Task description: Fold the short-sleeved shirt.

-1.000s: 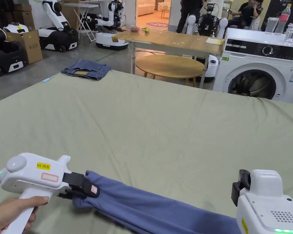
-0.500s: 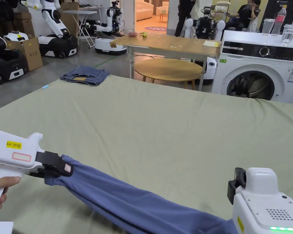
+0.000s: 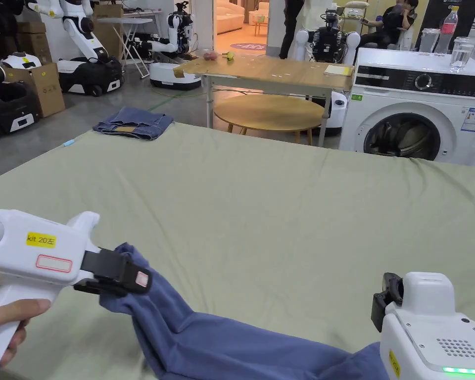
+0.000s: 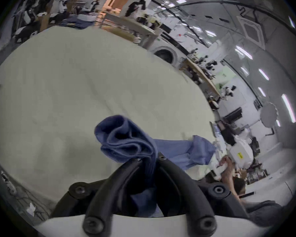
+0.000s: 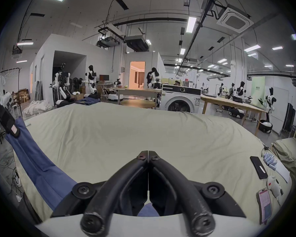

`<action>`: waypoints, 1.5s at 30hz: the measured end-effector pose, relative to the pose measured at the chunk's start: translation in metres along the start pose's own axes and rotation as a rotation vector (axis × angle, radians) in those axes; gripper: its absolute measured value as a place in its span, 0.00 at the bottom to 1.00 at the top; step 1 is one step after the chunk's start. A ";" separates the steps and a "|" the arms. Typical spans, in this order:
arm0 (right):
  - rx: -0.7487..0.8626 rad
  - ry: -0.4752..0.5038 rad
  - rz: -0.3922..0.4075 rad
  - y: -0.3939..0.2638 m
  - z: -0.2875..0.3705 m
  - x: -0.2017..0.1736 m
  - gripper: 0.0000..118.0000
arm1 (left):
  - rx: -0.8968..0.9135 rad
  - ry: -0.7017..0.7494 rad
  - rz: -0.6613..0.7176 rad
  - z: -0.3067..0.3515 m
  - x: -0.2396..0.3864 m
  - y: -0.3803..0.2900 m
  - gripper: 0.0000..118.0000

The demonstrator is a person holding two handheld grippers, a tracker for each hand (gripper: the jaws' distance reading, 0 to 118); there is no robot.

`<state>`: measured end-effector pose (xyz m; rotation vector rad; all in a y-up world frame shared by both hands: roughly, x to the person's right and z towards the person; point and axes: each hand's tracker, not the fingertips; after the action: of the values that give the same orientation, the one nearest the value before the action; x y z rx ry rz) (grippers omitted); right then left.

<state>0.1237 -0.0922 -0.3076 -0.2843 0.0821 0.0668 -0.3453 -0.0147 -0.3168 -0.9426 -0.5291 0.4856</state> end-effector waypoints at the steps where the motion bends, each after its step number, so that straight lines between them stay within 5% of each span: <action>1: -0.003 -0.002 0.000 0.000 0.000 0.001 0.00 | 0.000 -0.010 -0.030 -0.006 0.007 0.001 0.03; 7: -0.017 -0.013 -0.004 -0.004 0.003 0.006 0.00 | -0.128 -0.078 -0.078 -0.076 0.058 -0.001 0.03; 14: -0.039 -0.030 -0.008 -0.009 0.008 0.013 0.00 | -0.330 0.012 -0.042 -0.187 0.065 -0.012 0.03; 21: -0.058 -0.042 -0.013 -0.011 0.010 0.019 0.00 | -0.373 0.118 -0.015 -0.229 0.072 -0.033 0.03; 22: -0.059 -0.043 -0.011 -0.012 0.010 0.019 0.00 | -0.378 0.116 -0.012 -0.229 0.071 -0.034 0.06; 25: -0.063 -0.045 -0.007 -0.013 0.010 0.020 0.00 | -0.359 -0.005 0.081 -0.218 0.068 -0.030 0.41; 27: -0.066 -0.041 -0.006 -0.013 0.009 0.020 0.00 | -0.348 0.011 0.058 -0.210 0.075 -0.028 0.49; 33: -0.067 -0.034 -0.005 -0.014 0.010 0.019 0.00 | -0.217 -0.079 0.070 -0.165 0.072 -0.016 0.45; 37: -0.069 -0.028 -0.017 -0.015 0.010 0.020 0.00 | -0.136 -0.066 0.045 -0.155 0.058 -0.011 0.11; 42: -0.073 -0.026 -0.020 -0.016 0.010 0.020 0.00 | -0.227 0.071 0.005 -0.188 0.048 -0.022 0.09; 45: -0.079 -0.029 -0.022 -0.018 0.011 0.021 0.00 | -0.261 -0.057 0.074 -0.204 0.046 -0.039 0.08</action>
<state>0.1472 -0.1055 -0.2943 -0.3626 0.0477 0.0525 -0.1782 -0.1335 -0.3723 -1.2042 -0.6203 0.5192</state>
